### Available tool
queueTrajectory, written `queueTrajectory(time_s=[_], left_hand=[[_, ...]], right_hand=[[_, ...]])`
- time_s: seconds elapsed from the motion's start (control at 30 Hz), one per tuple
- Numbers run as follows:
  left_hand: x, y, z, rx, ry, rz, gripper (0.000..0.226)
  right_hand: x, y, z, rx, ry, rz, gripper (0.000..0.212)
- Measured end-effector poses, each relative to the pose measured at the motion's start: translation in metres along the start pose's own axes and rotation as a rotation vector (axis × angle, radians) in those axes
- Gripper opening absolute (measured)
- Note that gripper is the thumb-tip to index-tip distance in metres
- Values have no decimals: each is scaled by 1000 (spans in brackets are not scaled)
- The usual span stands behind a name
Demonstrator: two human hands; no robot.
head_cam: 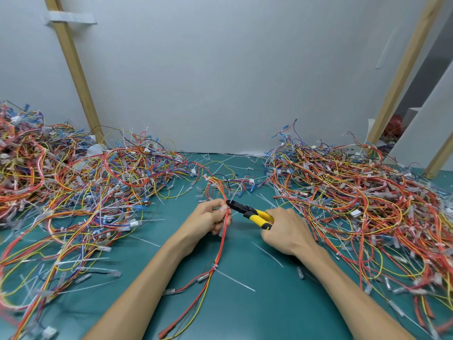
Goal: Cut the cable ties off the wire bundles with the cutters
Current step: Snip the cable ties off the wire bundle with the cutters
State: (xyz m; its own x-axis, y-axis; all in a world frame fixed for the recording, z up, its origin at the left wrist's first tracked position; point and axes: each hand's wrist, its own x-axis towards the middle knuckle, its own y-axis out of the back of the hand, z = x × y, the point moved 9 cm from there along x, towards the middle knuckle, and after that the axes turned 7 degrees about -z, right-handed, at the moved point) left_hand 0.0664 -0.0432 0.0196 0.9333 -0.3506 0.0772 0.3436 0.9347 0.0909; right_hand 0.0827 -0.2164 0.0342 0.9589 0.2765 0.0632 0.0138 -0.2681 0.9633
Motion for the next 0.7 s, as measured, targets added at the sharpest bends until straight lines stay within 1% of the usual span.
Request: queueTrajectory(time_s=[0.27, 0.4, 0.5, 0.63, 0.7], left_hand=[[0, 0, 1, 11, 6, -1, 23], [0, 1, 0, -21, 6, 23, 21], [1, 3, -1, -53, 8, 45, 19], [2, 5, -2, -63, -2, 60, 19], [2, 6, -2, -76, -22, 68, 19]], right_hand=[[-1, 1, 1, 12, 8, 23, 17], [-1, 1, 2, 46, 1, 44, 19], [-1, 5, 10, 210, -41, 114, 21], [-1, 11, 21, 431, -58, 197, 36], [0, 12, 23, 528, -61, 198, 35]])
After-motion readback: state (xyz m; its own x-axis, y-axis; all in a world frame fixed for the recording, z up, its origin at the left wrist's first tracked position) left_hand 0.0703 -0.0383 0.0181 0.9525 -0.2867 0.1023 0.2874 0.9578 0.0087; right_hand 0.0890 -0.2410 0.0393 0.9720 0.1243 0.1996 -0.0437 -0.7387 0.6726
